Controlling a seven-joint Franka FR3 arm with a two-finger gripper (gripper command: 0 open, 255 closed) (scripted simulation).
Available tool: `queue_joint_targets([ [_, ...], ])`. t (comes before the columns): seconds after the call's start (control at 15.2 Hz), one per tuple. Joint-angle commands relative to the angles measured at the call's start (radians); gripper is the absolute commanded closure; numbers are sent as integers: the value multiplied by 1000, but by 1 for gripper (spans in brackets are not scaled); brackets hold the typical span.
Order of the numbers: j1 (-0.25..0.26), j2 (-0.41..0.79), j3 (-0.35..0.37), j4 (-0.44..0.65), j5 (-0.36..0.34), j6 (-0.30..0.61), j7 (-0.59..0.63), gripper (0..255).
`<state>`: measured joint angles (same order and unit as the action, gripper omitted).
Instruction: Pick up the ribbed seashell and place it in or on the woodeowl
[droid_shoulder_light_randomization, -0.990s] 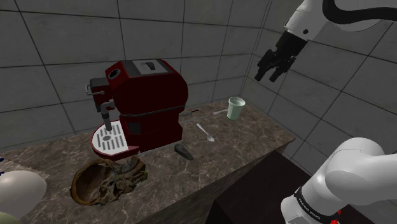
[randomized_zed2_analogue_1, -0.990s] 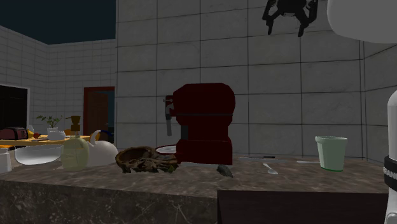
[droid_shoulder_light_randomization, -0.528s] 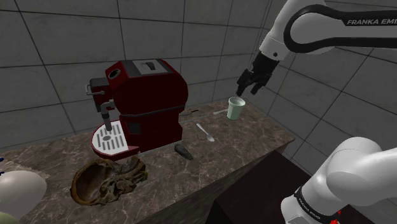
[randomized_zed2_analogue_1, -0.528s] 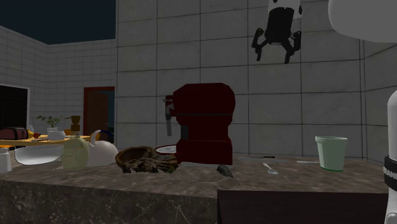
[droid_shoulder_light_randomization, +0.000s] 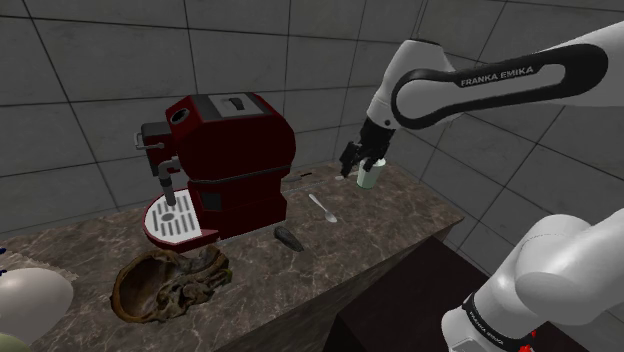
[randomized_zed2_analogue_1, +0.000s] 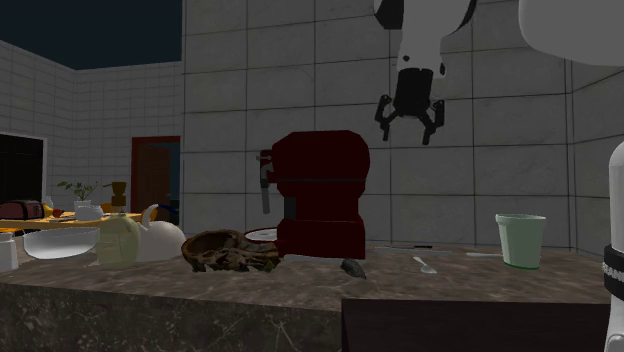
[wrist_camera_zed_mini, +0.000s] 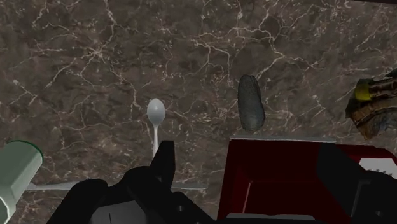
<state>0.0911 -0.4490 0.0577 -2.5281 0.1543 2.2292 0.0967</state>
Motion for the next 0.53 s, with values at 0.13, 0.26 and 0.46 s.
queue_joint_targets([
  [0.13,13,134,20,5,1,117,-8,0],
  [0.26,19,209,31,16,-1,175,-9,0],
  [0.46,27,326,46,41,-10,257,-7,0],
])
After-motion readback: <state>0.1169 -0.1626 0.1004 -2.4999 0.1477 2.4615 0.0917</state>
